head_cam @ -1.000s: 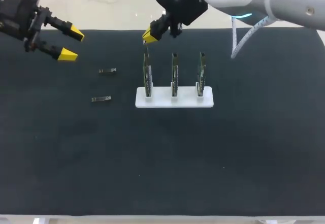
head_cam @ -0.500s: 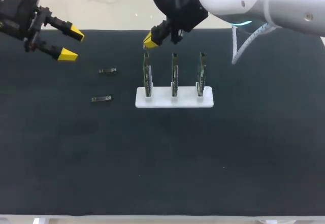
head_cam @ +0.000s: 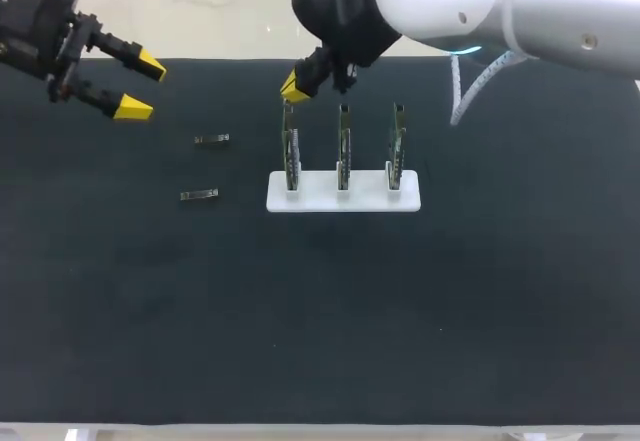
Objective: Pick up the optical module with the left hand, and insert it into the network port with the right hand.
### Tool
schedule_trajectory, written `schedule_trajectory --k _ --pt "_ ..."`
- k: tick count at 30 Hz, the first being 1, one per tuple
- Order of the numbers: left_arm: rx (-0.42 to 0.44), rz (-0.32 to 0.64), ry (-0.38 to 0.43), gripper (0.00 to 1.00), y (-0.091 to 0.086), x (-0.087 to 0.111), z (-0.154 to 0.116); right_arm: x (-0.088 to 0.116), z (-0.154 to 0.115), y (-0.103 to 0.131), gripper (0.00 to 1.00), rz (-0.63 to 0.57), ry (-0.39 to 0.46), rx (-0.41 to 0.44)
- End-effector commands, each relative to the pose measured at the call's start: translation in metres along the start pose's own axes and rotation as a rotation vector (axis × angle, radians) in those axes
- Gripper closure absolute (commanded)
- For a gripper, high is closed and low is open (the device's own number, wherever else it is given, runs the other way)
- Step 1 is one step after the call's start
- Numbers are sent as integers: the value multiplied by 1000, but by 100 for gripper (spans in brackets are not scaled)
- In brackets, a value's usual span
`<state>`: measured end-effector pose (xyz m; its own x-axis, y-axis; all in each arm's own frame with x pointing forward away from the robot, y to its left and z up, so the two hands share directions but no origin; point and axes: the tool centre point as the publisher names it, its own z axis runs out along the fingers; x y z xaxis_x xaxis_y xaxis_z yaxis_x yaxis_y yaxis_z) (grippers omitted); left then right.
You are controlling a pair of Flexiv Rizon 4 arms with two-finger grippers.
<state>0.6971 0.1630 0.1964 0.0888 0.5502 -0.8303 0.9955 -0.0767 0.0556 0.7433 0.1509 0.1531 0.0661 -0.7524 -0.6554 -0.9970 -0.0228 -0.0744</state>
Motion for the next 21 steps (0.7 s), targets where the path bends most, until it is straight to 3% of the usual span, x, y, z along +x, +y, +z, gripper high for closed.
schedule_trajectory --k 1,21 --pt "1 -1 3 0 1 0 0 0 6 -4 100 0 12 -8" --pt "1 -1 3 0 1 0 0 5 15 -4 100 -15 76 -26"
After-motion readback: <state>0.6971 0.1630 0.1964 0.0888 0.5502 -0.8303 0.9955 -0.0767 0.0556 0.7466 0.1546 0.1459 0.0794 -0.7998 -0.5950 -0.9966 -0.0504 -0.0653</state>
